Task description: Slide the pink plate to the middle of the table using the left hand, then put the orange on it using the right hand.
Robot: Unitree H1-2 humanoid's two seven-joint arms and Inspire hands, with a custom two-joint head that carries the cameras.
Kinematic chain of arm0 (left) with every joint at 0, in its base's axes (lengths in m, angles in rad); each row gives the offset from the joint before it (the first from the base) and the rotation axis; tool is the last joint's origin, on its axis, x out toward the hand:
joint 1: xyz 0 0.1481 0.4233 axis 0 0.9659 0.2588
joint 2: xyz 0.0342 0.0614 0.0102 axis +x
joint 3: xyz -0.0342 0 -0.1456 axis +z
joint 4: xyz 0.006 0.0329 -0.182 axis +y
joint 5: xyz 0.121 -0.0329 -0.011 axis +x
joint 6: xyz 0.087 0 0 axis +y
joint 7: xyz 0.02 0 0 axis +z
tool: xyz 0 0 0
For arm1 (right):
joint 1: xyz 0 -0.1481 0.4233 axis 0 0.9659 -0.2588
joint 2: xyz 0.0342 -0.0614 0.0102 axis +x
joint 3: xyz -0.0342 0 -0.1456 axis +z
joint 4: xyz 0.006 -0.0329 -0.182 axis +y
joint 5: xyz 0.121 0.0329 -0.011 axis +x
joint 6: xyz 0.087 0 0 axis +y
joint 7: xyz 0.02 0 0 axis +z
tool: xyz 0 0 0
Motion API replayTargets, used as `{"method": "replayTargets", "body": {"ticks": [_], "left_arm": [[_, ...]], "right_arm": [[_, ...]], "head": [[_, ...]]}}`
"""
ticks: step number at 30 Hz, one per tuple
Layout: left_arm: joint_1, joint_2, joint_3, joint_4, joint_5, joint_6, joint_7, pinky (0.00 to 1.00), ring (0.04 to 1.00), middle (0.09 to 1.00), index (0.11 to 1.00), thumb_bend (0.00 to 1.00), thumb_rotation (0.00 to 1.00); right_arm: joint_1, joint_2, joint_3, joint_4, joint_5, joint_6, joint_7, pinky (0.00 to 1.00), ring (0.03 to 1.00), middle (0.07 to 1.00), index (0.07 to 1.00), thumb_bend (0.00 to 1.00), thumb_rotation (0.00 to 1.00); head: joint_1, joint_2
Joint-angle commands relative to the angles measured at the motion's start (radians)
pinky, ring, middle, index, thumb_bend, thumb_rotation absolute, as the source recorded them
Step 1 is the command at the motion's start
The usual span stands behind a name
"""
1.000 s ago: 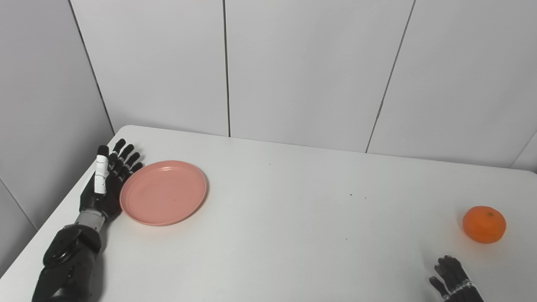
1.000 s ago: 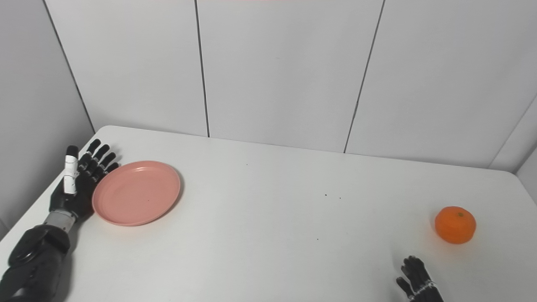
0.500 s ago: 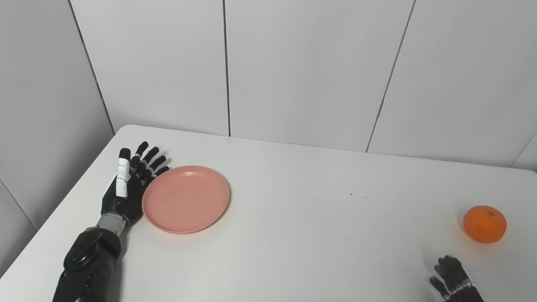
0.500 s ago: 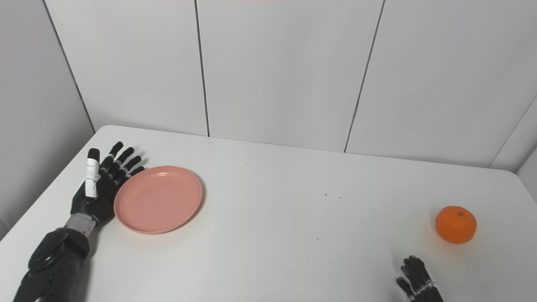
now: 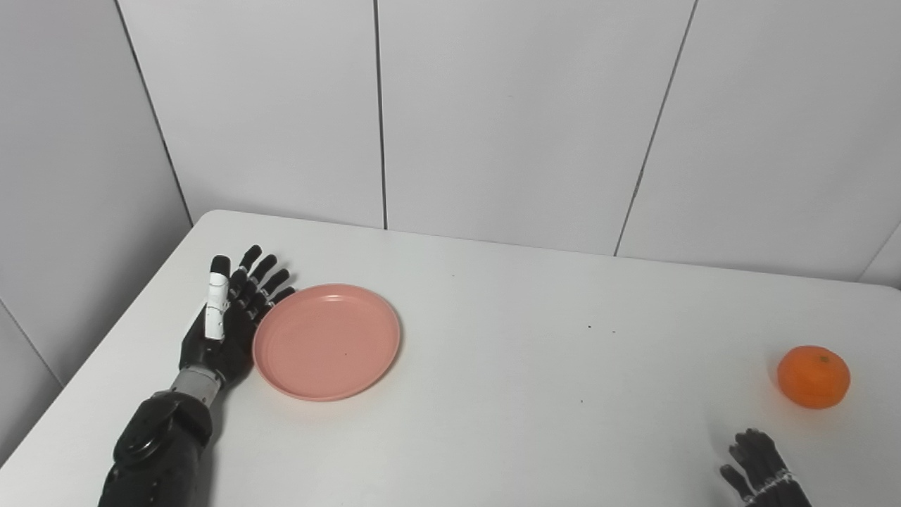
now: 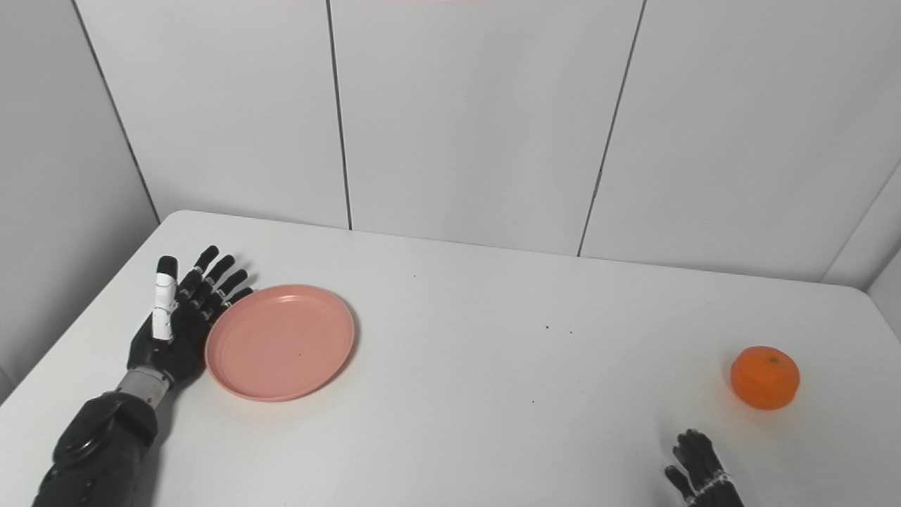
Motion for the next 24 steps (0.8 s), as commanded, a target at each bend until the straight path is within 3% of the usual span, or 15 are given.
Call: {"method": "replayTargets", "body": {"ticks": [1, 7, 16, 24], "left_arm": [[-0.002, -0.008, -0.014, -0.067, 0.002, 0.042, 0.029, 0.86, 0.926, 0.981, 1.000, 0.96, 0.86], [0.018, -0.040, -0.044, -0.164, 0.008, 0.093, 0.067, 0.96, 0.953, 0.989, 1.000, 0.95, 0.92], [0.023, -0.093, -0.071, -0.210, 0.028, 0.119, 0.122, 0.95, 0.933, 0.971, 1.000, 0.94, 0.92], [0.033, -0.128, -0.091, -0.246, 0.040, 0.130, 0.154, 1.00, 0.949, 0.987, 1.000, 0.93, 0.94]], "right_arm": [[0.003, 0.002, 0.014, 0.034, -0.006, 0.071, -0.005, 0.92, 0.949, 0.933, 0.908, 0.85, 0.85], [0.005, 0.004, 0.017, 0.031, -0.006, 0.069, -0.007, 0.91, 0.938, 0.926, 0.901, 0.85, 0.84], [0.009, 0.006, 0.022, 0.027, -0.012, 0.064, -0.011, 0.91, 0.937, 0.926, 0.904, 0.85, 0.84], [0.015, 0.006, 0.031, 0.013, -0.021, 0.067, -0.014, 0.91, 0.938, 0.928, 0.903, 0.84, 0.84]], "head": [[0.000, 0.002], [-0.003, 0.002], [-0.018, 0.004], [-0.039, 0.011]]}}
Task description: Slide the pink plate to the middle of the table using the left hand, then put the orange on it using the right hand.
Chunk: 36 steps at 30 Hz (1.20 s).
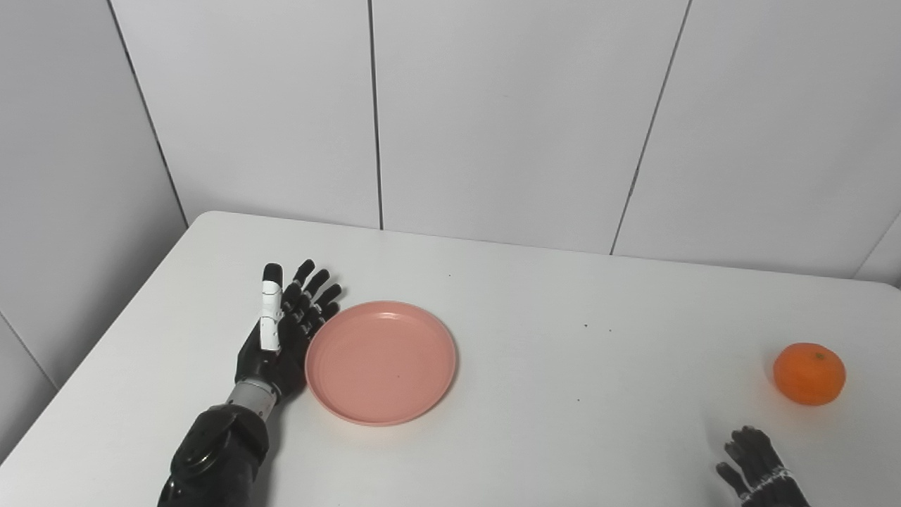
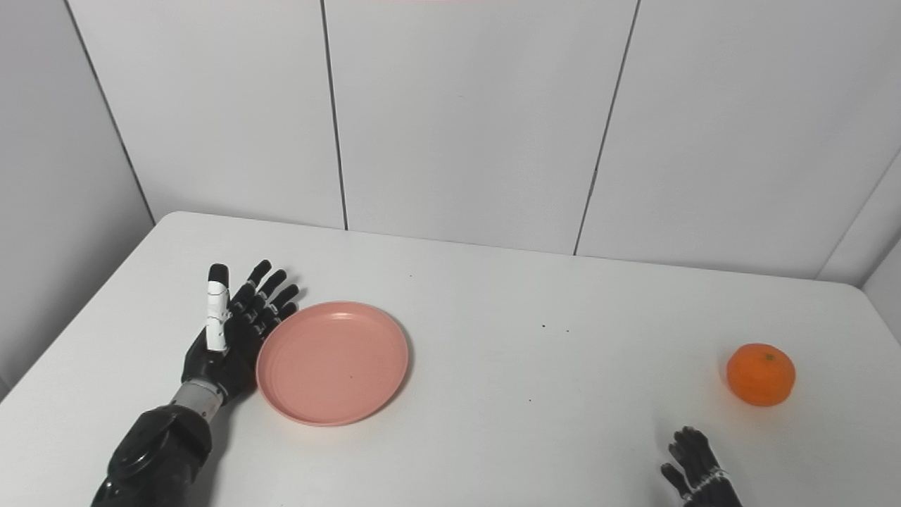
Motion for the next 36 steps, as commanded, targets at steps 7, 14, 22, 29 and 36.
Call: {"method": "replayTargets", "body": {"ticks": [7, 14, 22, 29, 36], "left_arm": [[-0.015, -0.018, -0.006, -0.054, 0.006, 0.023, 0.037, 1.00, 0.960, 0.994, 1.000, 0.89, 0.96], [-0.019, -0.037, -0.005, -0.053, 0.017, 0.026, 0.058, 1.00, 0.969, 0.975, 1.000, 0.92, 0.92], [-0.021, -0.065, -0.023, -0.062, 0.033, 0.025, 0.078, 1.00, 0.981, 0.987, 1.000, 0.90, 0.93], [-0.020, -0.098, -0.045, -0.072, 0.046, 0.041, 0.099, 1.00, 0.976, 0.968, 1.000, 0.94, 0.92], [-0.014, -0.126, -0.070, -0.077, 0.062, 0.042, 0.121, 1.00, 0.964, 0.955, 1.000, 0.92, 0.92]], "right_arm": [[0.012, 0.013, 0.033, 0.004, -0.024, 0.074, -0.015, 0.90, 0.935, 0.928, 0.898, 0.84, 0.84], [0.011, 0.024, 0.050, -0.018, -0.049, 0.092, -0.033, 0.89, 0.924, 0.916, 0.880, 0.88, 0.83], [0.007, 0.033, 0.068, -0.051, -0.070, 0.127, -0.056, 0.88, 0.920, 0.912, 0.872, 0.88, 0.84], [0.001, 0.044, 0.071, -0.063, -0.082, 0.147, -0.065, 0.88, 0.919, 0.909, 0.868, 0.90, 0.85], [-0.001, 0.049, 0.073, -0.073, -0.090, 0.158, -0.064, 0.88, 0.919, 0.912, 0.868, 0.90, 0.85]], "head": [[-0.040, 0.025], [-0.109, 0.068], [-0.127, 0.093], [-0.138, 0.106], [-0.144, 0.113]]}}
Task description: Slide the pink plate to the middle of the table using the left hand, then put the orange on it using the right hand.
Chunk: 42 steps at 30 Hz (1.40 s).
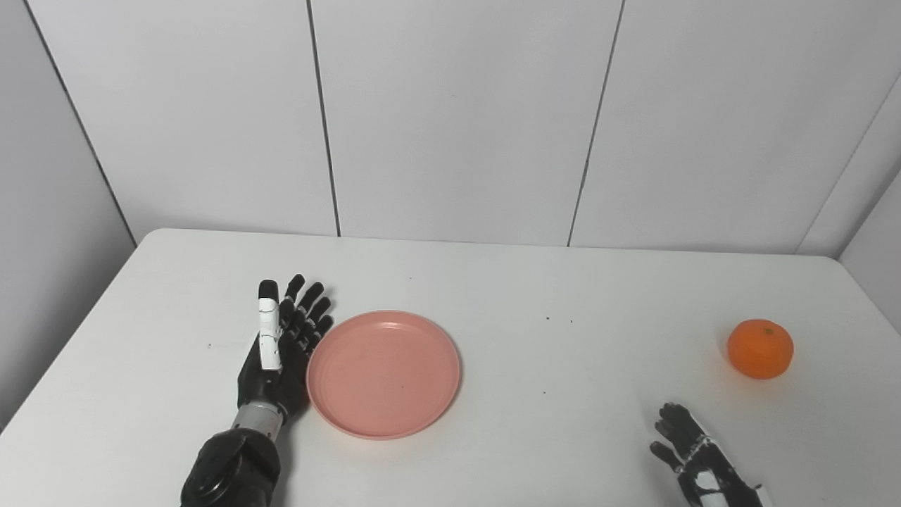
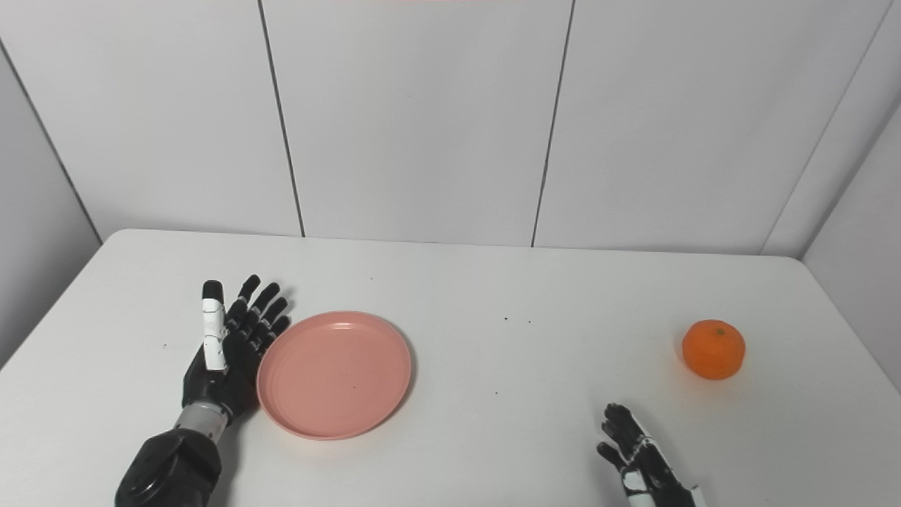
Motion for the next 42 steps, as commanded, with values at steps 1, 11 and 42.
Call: {"method": "replayTargets", "body": {"ticks": [1, 11, 42], "left_arm": [[-0.013, -0.017, -0.013, -0.020, 0.012, 0.011, 0.012, 1.00, 0.962, 0.953, 1.000, 0.91, 0.92], [-0.007, -0.043, -0.052, -0.012, 0.032, 0.018, 0.006, 1.00, 0.949, 0.948, 1.000, 0.91, 0.91], [0.005, -0.103, -0.092, 0.005, 0.013, 0.014, -0.012, 1.00, 0.978, 0.963, 1.000, 0.87, 0.93]], "right_arm": [[0.002, 0.012, 0.017, -0.003, -0.005, 0.049, 0.001, 0.88, 0.919, 0.912, 0.868, 0.90, 0.85], [-0.001, 0.018, 0.024, -0.012, -0.012, 0.060, -0.002, 0.88, 0.919, 0.912, 0.871, 0.91, 0.85], [-0.023, 0.062, 0.094, -0.038, -0.079, 0.100, -0.057, 0.87, 0.909, 0.907, 0.871, 0.87, 0.84]], "head": [[0.000, -0.001], [-0.021, 0.017], [-0.206, 0.033]]}}
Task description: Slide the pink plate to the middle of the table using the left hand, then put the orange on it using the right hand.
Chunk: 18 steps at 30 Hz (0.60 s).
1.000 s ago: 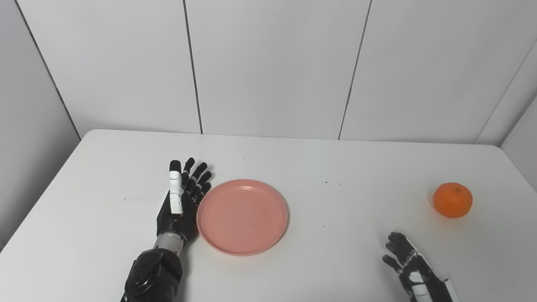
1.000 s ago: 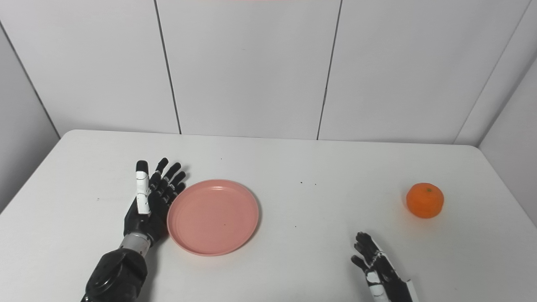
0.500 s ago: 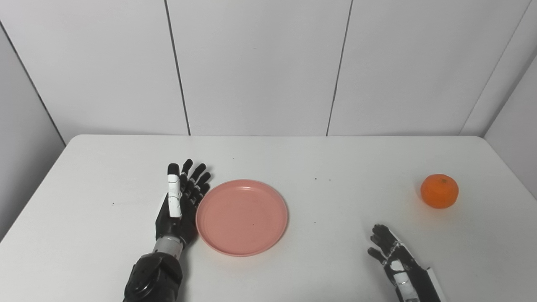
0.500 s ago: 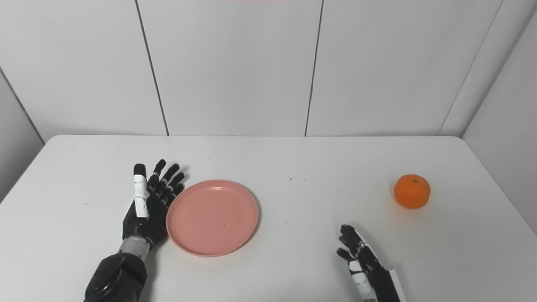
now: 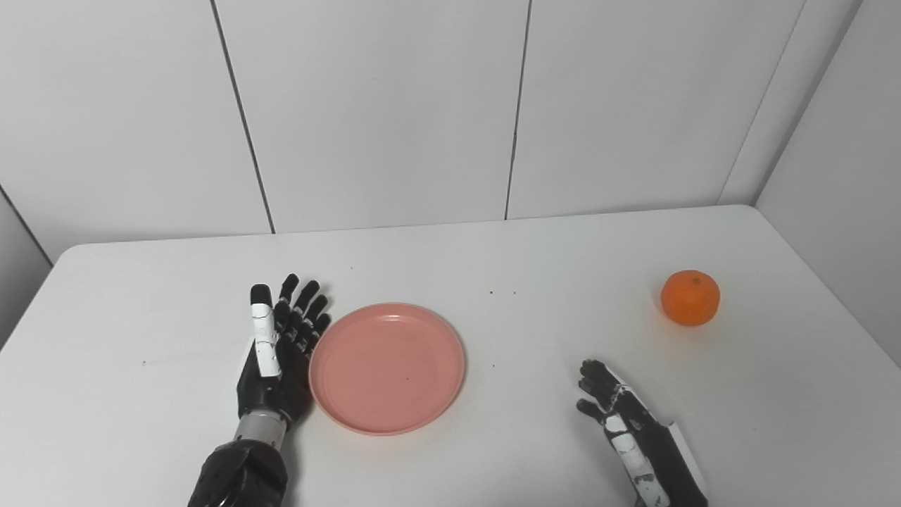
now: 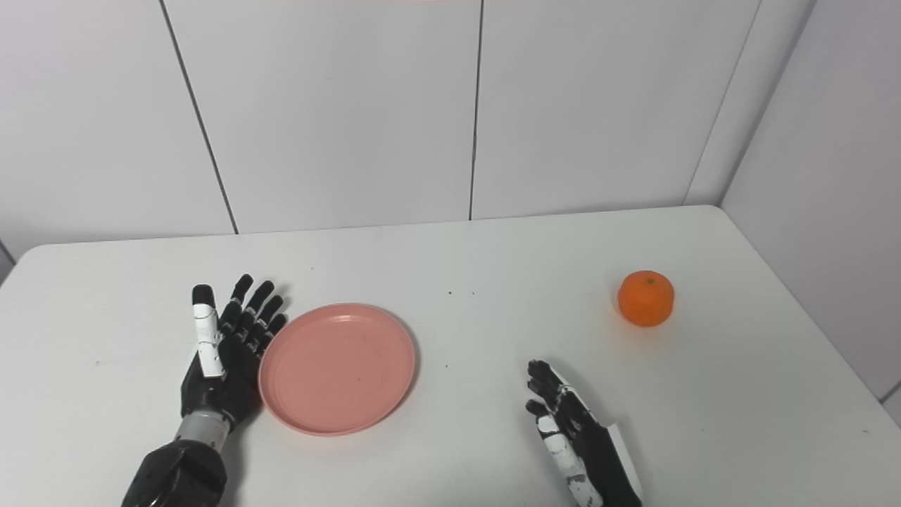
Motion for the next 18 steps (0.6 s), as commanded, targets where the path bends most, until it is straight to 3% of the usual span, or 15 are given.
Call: {"method": "replayTargets", "body": {"ticks": [1, 18], "left_arm": [[0.006, -0.020, -0.002, 0.000, -0.013, 0.015, -0.007, 1.00, 0.975, 0.963, 1.000, 0.86, 0.93], [0.017, -0.013, 0.010, 0.004, -0.034, 0.024, -0.041, 1.00, 0.991, 0.973, 1.000, 0.86, 0.93]], "right_arm": [[-0.012, 0.029, 0.029, -0.006, -0.008, 0.038, 0.014, 0.87, 0.908, 0.908, 0.873, 0.86, 0.85], [-0.006, 0.028, 0.027, -0.023, 0.003, 0.058, 0.001, 0.88, 0.914, 0.905, 0.867, 0.87, 0.83]], "head": [[0.000, 0.003], [-0.047, 0.009]]}}
